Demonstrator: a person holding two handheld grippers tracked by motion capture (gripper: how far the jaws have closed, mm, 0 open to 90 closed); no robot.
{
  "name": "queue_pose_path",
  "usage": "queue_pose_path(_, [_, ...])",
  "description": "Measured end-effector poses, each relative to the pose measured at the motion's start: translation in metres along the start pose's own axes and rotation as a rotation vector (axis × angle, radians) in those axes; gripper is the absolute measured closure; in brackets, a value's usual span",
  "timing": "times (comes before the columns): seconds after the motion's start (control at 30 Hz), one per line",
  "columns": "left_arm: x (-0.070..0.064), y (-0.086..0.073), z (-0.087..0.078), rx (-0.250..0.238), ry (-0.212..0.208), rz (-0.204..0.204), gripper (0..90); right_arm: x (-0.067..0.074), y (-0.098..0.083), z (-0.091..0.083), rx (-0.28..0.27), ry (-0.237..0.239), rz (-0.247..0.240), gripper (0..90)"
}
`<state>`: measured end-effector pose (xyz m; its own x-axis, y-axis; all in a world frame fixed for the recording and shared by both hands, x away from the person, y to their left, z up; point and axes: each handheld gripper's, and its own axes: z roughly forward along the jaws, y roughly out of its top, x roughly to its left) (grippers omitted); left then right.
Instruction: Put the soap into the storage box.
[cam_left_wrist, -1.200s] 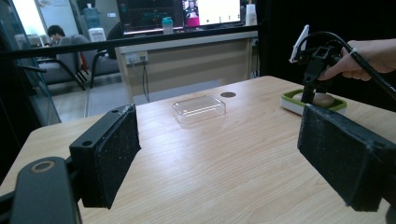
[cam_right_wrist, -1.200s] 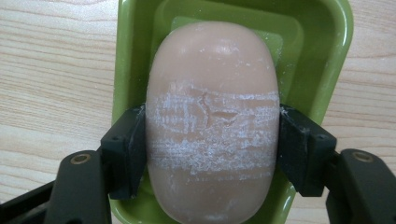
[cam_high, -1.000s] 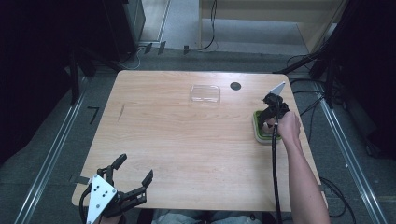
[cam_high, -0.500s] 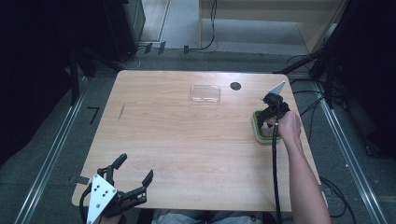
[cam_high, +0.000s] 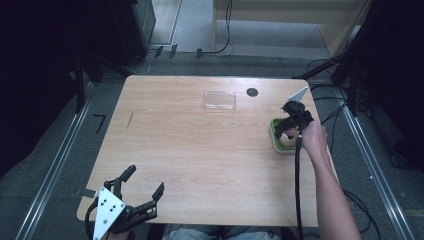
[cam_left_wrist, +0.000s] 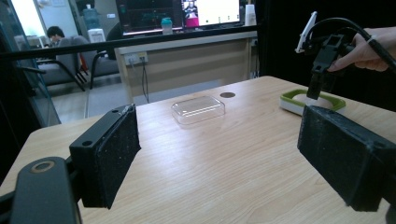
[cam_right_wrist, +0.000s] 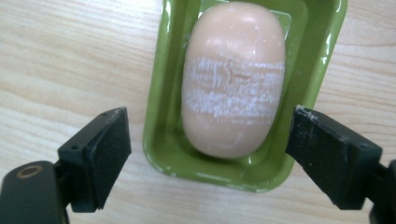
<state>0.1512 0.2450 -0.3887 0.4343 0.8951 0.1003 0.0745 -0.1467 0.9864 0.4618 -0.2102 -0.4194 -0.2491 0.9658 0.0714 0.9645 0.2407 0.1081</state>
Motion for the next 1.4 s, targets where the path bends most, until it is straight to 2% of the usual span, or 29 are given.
queue_pose_path(0.17, [0.0, 0.0, 0.0, 0.001, -0.002, 0.001, 13.6, 0.002, -0.009, -0.008, -0.017, 0.008, -0.02, 12.4])
queue_pose_path(0.5, [0.0, 0.0, 0.0, 0.003, 0.0, 0.001, 13.6, 0.006, -0.03, -0.016, 0.007, -0.001, -0.075, 8.5])
queue_pose_path(0.87, [0.0, 0.0, 0.0, 0.003, -0.002, 0.003, 13.6, 0.018, -0.056, -0.023, 0.008, 0.007, -0.129, 7.5])
queue_pose_path(1.03, [0.0, 0.0, 0.001, 0.004, -0.002, 0.002, 13.6, 0.024, -0.074, -0.018, 0.031, 0.006, -0.172, 7.5])
queue_pose_path(1.4, [-0.001, 0.001, 0.002, 0.0, -0.009, 0.006, 13.6, 0.03, -0.103, 0.001, 0.073, 0.003, -0.212, 9.0])
